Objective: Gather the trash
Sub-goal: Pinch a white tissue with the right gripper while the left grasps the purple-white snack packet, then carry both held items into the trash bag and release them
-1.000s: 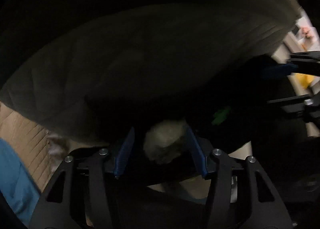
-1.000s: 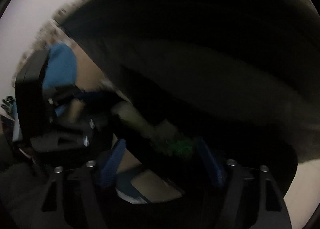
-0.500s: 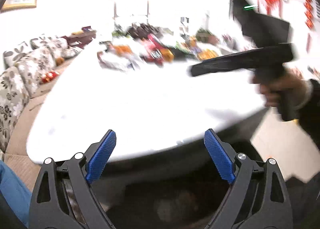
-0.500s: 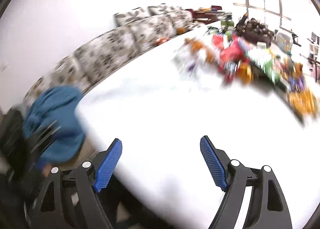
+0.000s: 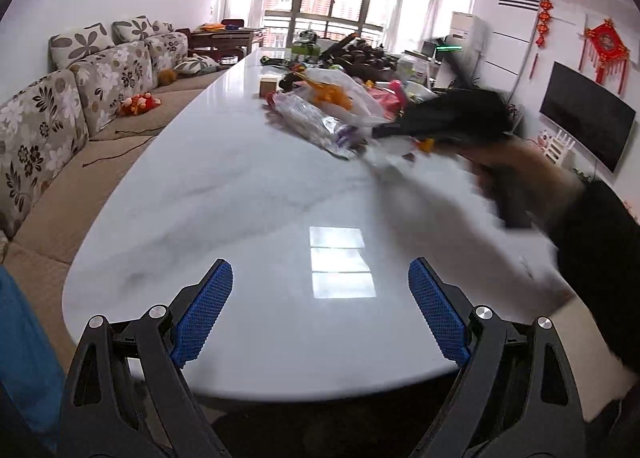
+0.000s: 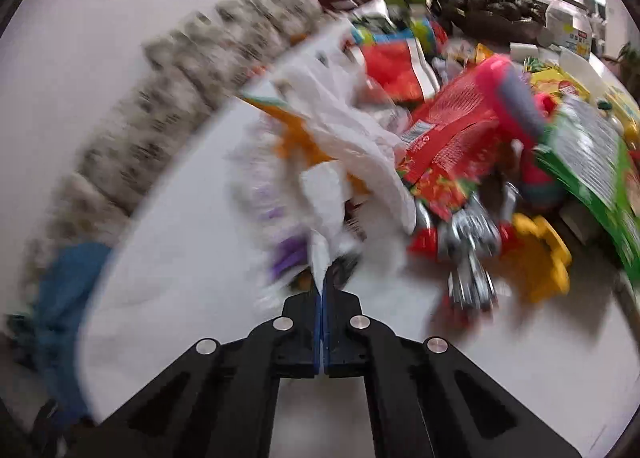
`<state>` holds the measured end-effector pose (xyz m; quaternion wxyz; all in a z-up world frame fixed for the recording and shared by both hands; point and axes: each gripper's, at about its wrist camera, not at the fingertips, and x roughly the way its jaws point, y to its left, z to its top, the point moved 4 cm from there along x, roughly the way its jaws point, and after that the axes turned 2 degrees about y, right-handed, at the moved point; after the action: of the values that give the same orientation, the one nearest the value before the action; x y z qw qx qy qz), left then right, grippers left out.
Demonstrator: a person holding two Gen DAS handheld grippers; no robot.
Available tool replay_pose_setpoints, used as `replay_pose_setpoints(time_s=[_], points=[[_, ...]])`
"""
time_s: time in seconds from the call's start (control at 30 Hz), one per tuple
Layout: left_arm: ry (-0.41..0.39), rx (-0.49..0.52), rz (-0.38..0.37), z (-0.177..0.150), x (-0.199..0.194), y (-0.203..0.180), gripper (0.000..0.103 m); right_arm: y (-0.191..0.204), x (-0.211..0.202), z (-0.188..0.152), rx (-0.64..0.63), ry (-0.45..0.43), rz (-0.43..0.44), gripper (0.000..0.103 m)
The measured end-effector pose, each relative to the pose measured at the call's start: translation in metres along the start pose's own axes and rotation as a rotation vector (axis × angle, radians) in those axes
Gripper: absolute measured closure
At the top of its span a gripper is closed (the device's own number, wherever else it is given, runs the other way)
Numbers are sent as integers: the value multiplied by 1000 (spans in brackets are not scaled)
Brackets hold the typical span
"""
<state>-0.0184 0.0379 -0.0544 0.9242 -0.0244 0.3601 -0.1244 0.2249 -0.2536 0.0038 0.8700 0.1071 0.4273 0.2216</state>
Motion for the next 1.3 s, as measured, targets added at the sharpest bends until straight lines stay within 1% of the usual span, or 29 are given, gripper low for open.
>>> replay_pose_setpoints(time_s=[0.03,0.07,0.13,0.17,0.2,0.27,0.3,0.33,0.4,0.43,0.57,0.6,0.63,0.67,0.7,0.73,0.77,0.8,0.83,0.9,0.93,0.97,1.0,1.07,1.1,1.17,1.23,1.27,1.3], points=[[3,-13,0,10,8,0,13,3,-24,-13,-24,-25,17,103],[5,-34,-3,16,14,1,13,4,-49,-29,-37,-42,46,103],[15,-74,-20,37,36,-3,13,2,-85,-57,-47,-63,77,103],[19,-81,-14,43,42,-6,13,-1,-101,-72,-41,-74,73,103],[25,-93,4,56,59,-9,13,-6,-116,-87,-21,-81,83,103],[30,-106,34,78,89,-15,13,-16,-136,-105,18,-90,109,103],[30,-101,63,88,102,-19,13,-23,-147,-114,38,-100,93,103],[40,-90,112,98,118,-21,13,-31,-156,-122,56,-109,78,103],[63,-107,187,114,146,-18,13,-48,-173,-137,92,-125,47,103],[81,-132,198,121,160,-14,13,-55,-179,-144,113,-135,23,103],[187,-271,177,132,205,3,13,-83,-192,-169,189,-153,-6,103],[182,-250,249,136,210,5,15,-87,-194,-172,201,-160,-7,103],[185,-233,279,135,212,5,28,-87,-194,-171,208,-170,-5,103],[188,-208,282,135,213,3,55,-87,-195,-173,213,-177,6,103],[190,-195,272,134,209,0,56,-85,-195,-172,211,-180,13,103],[196,-224,232,130,202,1,57,-81,-195,-170,208,-187,15,103],[182,-250,189,126,190,2,58,-78,-196,-170,201,-191,20,103],[150,-246,164,121,173,1,58,-75,-196,-171,193,-192,24,103],[121,-221,158,120,159,-4,58,-68,-197,-169,178,-199,32,103],[29,-130,157,109,115,-18,58,-57,-199,-169,151,-203,46,103],[-16,-89,134,99,88,-26,58,-49,-200,-168,136,-209,51,103],[-42,-66,111,91,71,-31,58,-42,-201,-167,121,-211,61,103],[-76,-26,86,78,45,-40,58,-31,-203,-168,101,-213,72,103],[-111,27,63,51,0,-52,58,-15,-206,-168,77,-218,90,103],[-124,44,47,43,-15,-56,58,-3,-209,-169,59,-222,108,103],[-161,96,4,14,-57,-68,58,15,-216,-173,26,-231,125,103],[-179,149,-17,-11,-86,-77,58,35,-227,-181,-4,-238,151,103],[-184,190,-27,-31,-103,-84,58,44,-232,-186,-15,-238,173,103],[-179,219,-33,-41,-109,-87,58,54,-237,-193,-23,-232,202,103]])
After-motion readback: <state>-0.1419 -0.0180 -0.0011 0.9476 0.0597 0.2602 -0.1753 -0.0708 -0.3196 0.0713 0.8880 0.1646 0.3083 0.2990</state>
